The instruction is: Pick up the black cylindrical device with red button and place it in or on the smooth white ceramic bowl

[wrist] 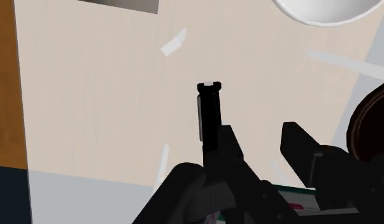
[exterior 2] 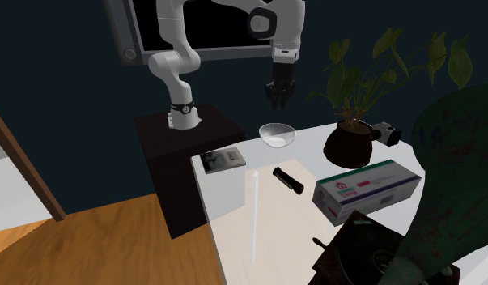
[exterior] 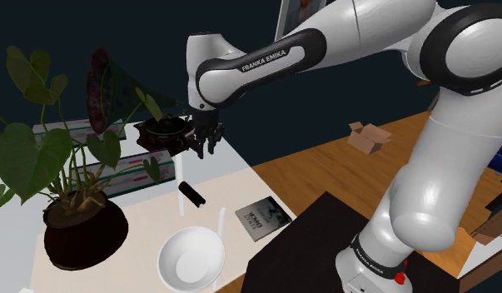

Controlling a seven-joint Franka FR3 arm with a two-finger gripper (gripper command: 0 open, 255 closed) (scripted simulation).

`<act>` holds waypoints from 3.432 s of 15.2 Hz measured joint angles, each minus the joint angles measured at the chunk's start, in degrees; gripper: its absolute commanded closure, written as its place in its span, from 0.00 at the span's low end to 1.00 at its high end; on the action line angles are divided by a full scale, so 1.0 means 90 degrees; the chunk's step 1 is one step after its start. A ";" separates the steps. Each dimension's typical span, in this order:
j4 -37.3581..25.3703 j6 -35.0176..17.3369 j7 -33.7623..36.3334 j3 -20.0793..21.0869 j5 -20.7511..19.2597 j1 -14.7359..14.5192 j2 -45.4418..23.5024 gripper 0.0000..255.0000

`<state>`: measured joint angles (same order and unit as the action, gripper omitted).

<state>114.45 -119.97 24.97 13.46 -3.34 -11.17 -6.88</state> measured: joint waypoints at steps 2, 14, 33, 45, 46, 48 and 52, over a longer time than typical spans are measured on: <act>0.0003 -0.0202 0.0017 -0.0020 -0.0045 0.0008 -0.0189 0.00; -0.0471 -0.1999 0.0139 -0.0334 -0.0489 0.0022 -0.2319 0.00; -0.1458 -0.3054 0.0149 -0.0627 -0.0722 -0.0049 -0.4258 0.00; -0.1464 -0.3054 0.0150 -0.0627 -0.0722 -0.0048 -0.4247 1.00; -0.1449 -0.3034 0.0146 -0.0622 -0.0718 -0.0044 -0.4220 1.00; -0.1382 -0.2966 0.0139 -0.0602 -0.0703 -0.0029 -0.4095 1.00; -0.1311 -0.2768 0.0112 -0.0555 -0.0661 0.0006 -0.3827 1.00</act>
<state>102.65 -144.89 25.98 8.46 -9.29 -11.11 -41.32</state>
